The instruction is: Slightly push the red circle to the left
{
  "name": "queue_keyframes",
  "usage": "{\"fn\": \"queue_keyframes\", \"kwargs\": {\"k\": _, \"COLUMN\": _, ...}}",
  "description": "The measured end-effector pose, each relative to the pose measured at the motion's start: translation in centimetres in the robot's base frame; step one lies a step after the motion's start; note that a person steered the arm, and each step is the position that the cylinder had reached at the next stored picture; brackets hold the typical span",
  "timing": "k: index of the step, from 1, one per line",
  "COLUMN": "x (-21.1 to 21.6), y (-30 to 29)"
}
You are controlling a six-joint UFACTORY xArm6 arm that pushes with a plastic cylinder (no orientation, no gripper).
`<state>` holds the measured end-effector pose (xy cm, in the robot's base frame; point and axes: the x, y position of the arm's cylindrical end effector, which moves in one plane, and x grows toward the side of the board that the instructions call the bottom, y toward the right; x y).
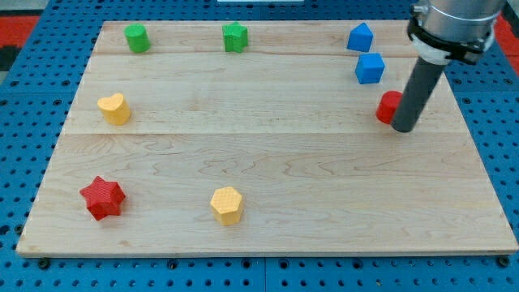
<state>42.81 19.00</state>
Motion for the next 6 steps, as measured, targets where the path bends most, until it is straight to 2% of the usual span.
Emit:
{"fn": "queue_keyframes", "kwargs": {"k": 1, "x": -1.4, "y": -1.2}}
{"fn": "queue_keyframes", "kwargs": {"k": 2, "x": -1.5, "y": 2.1}}
{"fn": "queue_keyframes", "kwargs": {"k": 3, "x": -3.3, "y": 5.2}}
{"fn": "queue_keyframes", "kwargs": {"k": 4, "x": -5.1, "y": 5.2}}
{"fn": "queue_keyframes", "kwargs": {"k": 6, "x": -6.0, "y": 2.6}}
